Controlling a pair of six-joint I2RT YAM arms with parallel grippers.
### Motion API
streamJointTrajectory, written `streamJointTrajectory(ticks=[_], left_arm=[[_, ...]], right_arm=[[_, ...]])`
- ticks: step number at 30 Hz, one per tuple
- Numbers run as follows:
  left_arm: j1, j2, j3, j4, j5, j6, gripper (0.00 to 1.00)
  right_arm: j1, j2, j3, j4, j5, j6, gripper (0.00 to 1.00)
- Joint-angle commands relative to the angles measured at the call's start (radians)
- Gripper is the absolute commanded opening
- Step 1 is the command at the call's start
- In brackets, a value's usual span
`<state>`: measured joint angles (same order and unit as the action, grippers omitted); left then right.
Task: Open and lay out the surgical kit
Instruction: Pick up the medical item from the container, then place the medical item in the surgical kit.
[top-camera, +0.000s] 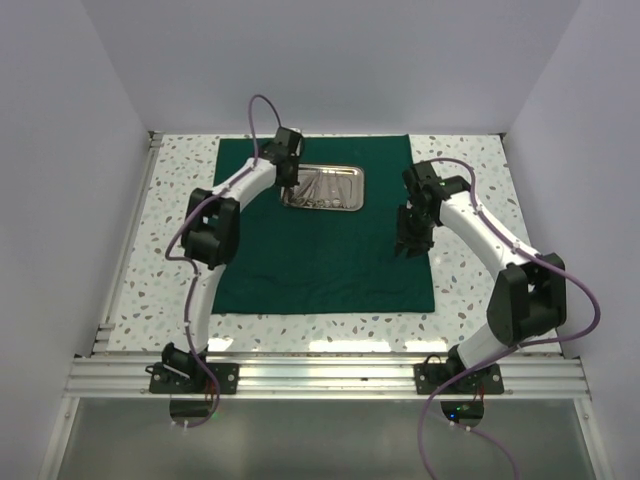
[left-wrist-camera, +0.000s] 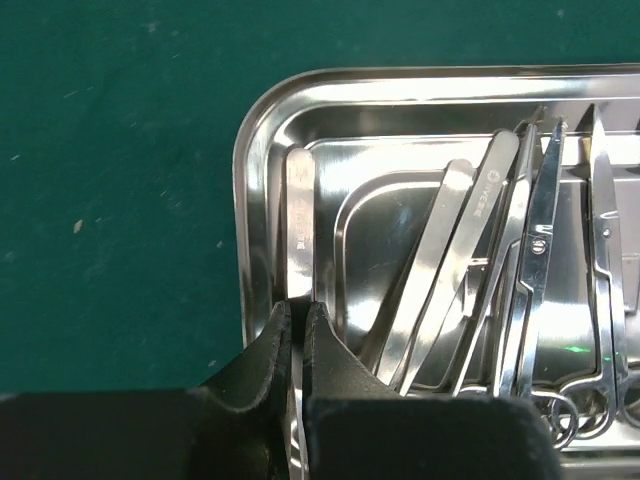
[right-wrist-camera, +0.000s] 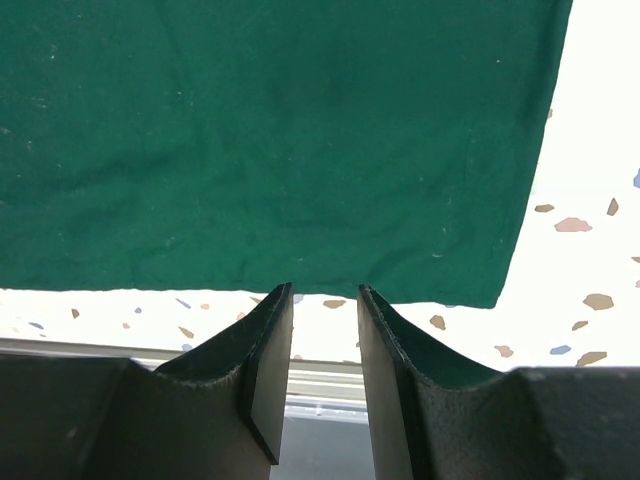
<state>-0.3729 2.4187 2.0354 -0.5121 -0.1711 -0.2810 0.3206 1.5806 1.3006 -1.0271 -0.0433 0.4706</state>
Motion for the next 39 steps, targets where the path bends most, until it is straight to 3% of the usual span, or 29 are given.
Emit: streamJointTrajectory(ticks=[1, 11, 14, 21, 23, 27, 35, 36, 37, 39], left_arm=[[0.020, -0.192, -0.052, 0.067, -0.053, -0.007, 0.00], [0.017, -0.478, -0.170, 0.023, -0.053, -0.018, 0.00], [0.011, -0.609, -0.321, -0.009, -0.068, -0.055, 0.00], [-0.059, -0.934, -0.890, -0.019, -0.116, -0.178, 0.00], [-0.102, -1.009, -0.966, -0.023, -0.134, -0.226, 0.00], [-0.153, -1.057, -1.092, -0.026, -0.154, -0.291, 0.00], [-0.158, -1.014, -1.152, -0.014, -0.183, -0.351, 0.00], [-0.159, -1.014, -1.168, 0.004, -0.182, -0.350, 0.03], [-0.158, -1.011, -1.175, 0.015, -0.183, -0.348, 0.14], [-0.158, -1.000, -1.182, 0.043, -0.189, -0.339, 0.18]], right_arm=[[0.002, -0.050, -0.007, 0.015, -0.013, -0.010, 0.36], [0.002, -0.073, -0.040, 0.039, -0.050, -0.033, 0.36], [0.003, -0.083, -0.053, 0.050, -0.061, -0.043, 0.35], [0.003, -0.116, -0.119, 0.096, -0.086, -0.049, 0.35], [0.003, -0.122, -0.142, 0.102, -0.093, -0.053, 0.35], [0.003, -0.128, -0.164, 0.110, -0.104, -0.069, 0.35], [0.003, -0.111, -0.152, 0.113, -0.130, -0.082, 0.34], [0.003, -0.110, -0.150, 0.114, -0.132, -0.081, 0.35], [0.003, -0.108, -0.149, 0.114, -0.130, -0.079, 0.35], [0.003, -0.106, -0.147, 0.114, -0.124, -0.084, 0.34]])
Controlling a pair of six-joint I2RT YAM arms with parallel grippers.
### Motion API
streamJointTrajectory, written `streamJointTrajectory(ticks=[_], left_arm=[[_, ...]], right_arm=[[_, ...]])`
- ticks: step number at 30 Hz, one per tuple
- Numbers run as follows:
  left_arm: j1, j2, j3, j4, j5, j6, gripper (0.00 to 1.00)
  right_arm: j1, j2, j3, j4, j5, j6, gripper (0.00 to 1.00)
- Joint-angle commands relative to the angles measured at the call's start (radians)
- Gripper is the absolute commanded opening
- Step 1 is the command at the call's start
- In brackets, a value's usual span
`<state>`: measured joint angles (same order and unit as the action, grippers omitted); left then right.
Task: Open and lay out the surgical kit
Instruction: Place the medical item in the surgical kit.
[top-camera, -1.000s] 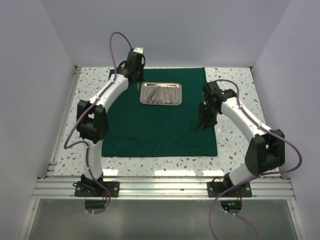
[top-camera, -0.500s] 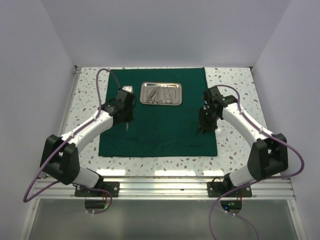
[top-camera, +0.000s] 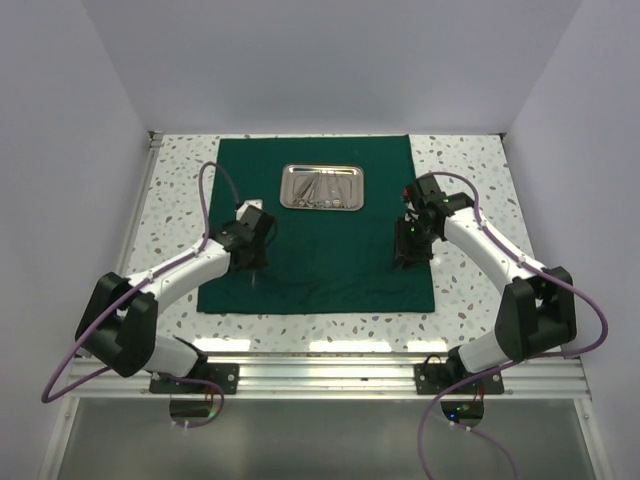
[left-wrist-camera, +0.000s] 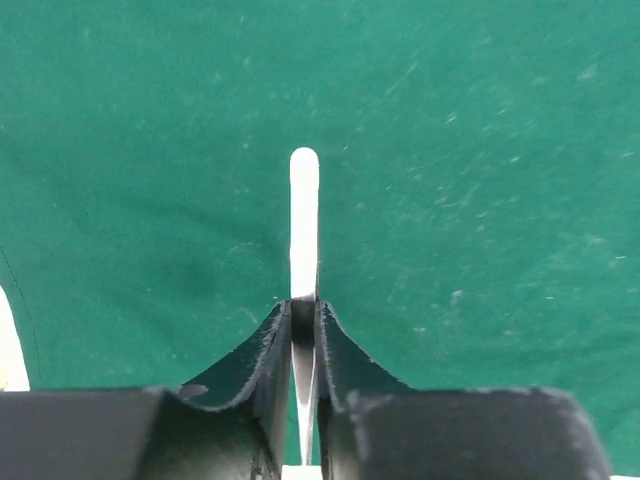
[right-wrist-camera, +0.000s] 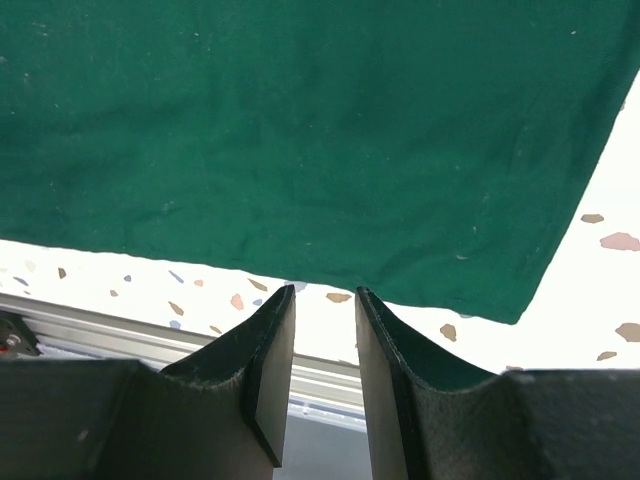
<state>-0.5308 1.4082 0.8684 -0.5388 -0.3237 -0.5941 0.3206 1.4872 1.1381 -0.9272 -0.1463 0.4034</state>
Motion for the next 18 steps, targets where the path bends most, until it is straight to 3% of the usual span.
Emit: streamJointTrajectory(ticks=[1, 3, 4, 9, 10, 15, 18], left_arm=[[-0.001, 0.018, -0.014, 0.077, -0.035, -0.018, 0.24], [0.000, 0.057, 0.004, 0.083, -0.034, 0.002, 0.35], [-0.001, 0.070, 0.014, 0.082, -0.028, 0.008, 0.47], [-0.006, 0.101, 0.067, 0.041, -0.032, 0.027, 0.64], [-0.006, 0.098, 0.082, 0.025, -0.037, 0.027, 0.73], [-0.008, 0.097, 0.335, -0.056, -0.066, 0.077, 0.77], [-0.006, 0.205, 0.562, -0.072, -0.083, 0.151, 0.77]], right_arm=[[0.003, -0.015, 0.015, 0.014, -0.018, -0.015, 0.34], [0.003, -0.015, 0.014, 0.014, -0.015, -0.018, 0.34], [0.003, -0.016, 0.012, 0.013, -0.013, -0.018, 0.34], [0.003, -0.025, 0.014, 0.004, 0.011, -0.025, 0.34], [0.003, -0.028, 0.014, 0.002, 0.022, -0.025, 0.34], [0.003, -0.022, 0.017, -0.002, 0.042, -0.028, 0.34], [0.002, -0.010, 0.031, -0.007, 0.051, -0.026, 0.34]])
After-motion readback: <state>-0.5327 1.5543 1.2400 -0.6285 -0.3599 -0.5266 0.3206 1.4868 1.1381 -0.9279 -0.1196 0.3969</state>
